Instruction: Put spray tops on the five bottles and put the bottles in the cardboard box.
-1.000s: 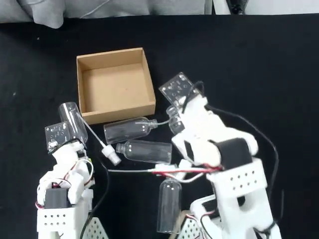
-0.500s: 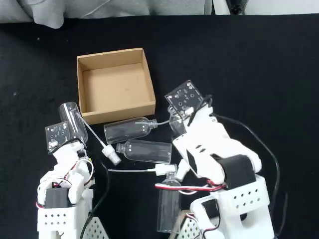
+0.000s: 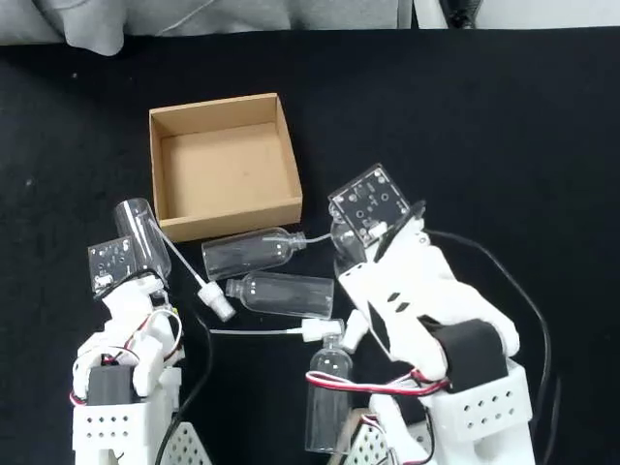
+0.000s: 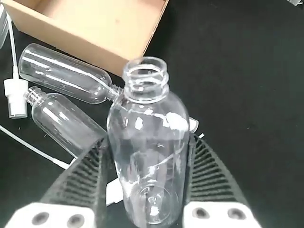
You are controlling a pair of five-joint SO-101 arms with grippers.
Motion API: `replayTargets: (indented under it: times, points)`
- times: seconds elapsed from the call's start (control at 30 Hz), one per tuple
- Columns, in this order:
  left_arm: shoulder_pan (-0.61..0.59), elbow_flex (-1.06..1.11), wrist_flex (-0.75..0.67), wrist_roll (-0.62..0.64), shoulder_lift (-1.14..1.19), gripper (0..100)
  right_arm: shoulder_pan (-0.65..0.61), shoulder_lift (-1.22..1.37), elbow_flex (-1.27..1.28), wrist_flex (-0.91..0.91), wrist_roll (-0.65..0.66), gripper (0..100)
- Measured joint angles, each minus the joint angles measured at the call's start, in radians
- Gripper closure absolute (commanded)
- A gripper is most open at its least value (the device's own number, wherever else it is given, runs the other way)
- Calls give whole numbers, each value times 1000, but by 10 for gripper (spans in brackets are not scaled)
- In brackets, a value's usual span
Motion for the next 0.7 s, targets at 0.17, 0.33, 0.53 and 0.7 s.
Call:
replayTargets:
  times: [0.17, 0.33, 0.53, 0.7]
  points:
    - [0, 0, 0, 0, 0, 959, 0, -8, 0, 0, 0, 907]
    - [0, 0, 0, 0, 0, 959, 0, -8, 0, 0, 0, 907]
    - [18, 0, 0, 0, 0, 959, 0, -8, 5, 0, 0, 907]
    - [103, 0, 0, 0, 0, 959, 0, -8, 92, -87, 0, 907]
